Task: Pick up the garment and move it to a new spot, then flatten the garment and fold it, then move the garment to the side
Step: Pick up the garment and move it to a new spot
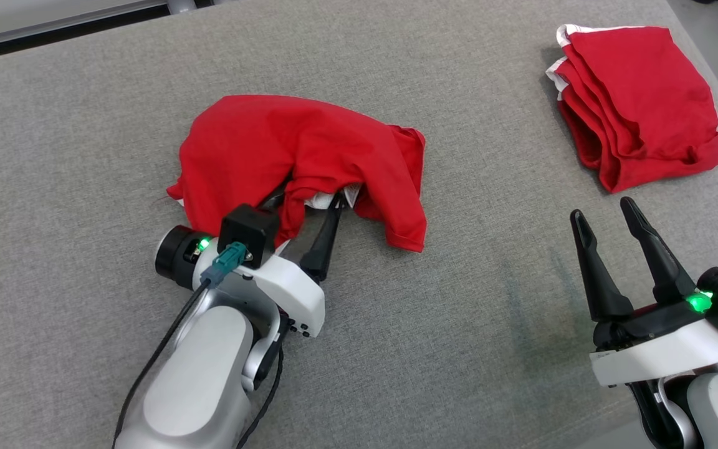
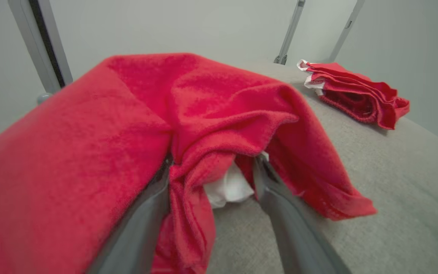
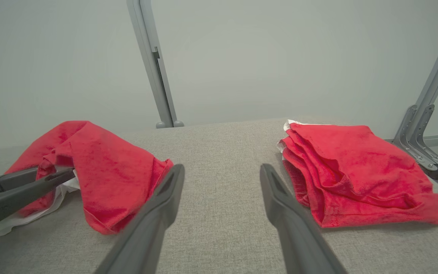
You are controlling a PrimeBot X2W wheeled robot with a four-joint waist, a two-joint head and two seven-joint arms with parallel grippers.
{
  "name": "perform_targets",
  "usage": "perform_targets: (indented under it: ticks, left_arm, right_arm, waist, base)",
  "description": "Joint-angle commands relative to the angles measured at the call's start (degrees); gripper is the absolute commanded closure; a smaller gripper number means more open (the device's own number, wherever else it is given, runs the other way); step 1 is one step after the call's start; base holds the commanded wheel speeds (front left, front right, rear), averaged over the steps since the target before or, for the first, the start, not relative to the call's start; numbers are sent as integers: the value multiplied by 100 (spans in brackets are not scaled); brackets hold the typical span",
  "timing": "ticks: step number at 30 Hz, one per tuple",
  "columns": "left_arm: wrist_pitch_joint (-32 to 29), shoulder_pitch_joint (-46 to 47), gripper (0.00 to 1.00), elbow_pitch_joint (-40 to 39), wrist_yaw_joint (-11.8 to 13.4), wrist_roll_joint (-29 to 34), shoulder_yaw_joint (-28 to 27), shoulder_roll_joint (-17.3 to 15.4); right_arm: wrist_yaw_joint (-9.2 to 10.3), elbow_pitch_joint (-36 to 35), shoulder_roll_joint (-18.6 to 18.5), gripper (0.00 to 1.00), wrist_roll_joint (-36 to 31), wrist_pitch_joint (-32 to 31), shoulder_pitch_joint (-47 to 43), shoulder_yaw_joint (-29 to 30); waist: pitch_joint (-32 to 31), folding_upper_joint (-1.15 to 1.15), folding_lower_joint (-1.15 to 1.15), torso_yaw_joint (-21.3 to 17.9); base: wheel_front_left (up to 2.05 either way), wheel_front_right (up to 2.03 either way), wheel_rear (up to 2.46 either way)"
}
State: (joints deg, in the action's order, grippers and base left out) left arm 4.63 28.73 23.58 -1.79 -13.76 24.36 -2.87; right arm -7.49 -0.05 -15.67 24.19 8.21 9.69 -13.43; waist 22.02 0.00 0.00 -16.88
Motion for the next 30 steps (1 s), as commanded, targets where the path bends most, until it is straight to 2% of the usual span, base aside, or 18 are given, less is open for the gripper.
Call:
perform_targets:
  ticks: [1,9,13,21,30]
  left_arm:
    - [136,-39,0,-6,40,-38,10,-36]
    - [686,-579,0,-498,216,-168,-11,-94]
    - [811,-975,0,-986,431,-224,-222,-236]
    - [933,-1760,0,-1746,899,-444,-892,-616]
    - [892,-2590,0,-2095,1084,-576,-1214,-935]
  right_arm:
    - [0,48,-14,0,13,67,92,3]
    - [0,194,-160,0,2,72,13,32]
    - [0,145,-216,0,-48,-22,-105,135]
    - [0,-44,-202,0,-128,-264,-435,341]
    - [0,-128,-145,0,-204,-470,-824,514]
  waist:
    - [-37,0,0,60]
    - [-443,0,0,497]
    - [-682,0,0,781]
    - [-1084,0,0,1305]
    - [-1574,0,0,1622]
  base:
    - [0,0,0]
    - [0,0,0]
    - [0,0,0]
    - [0,0,0]
    - [0,0,0]
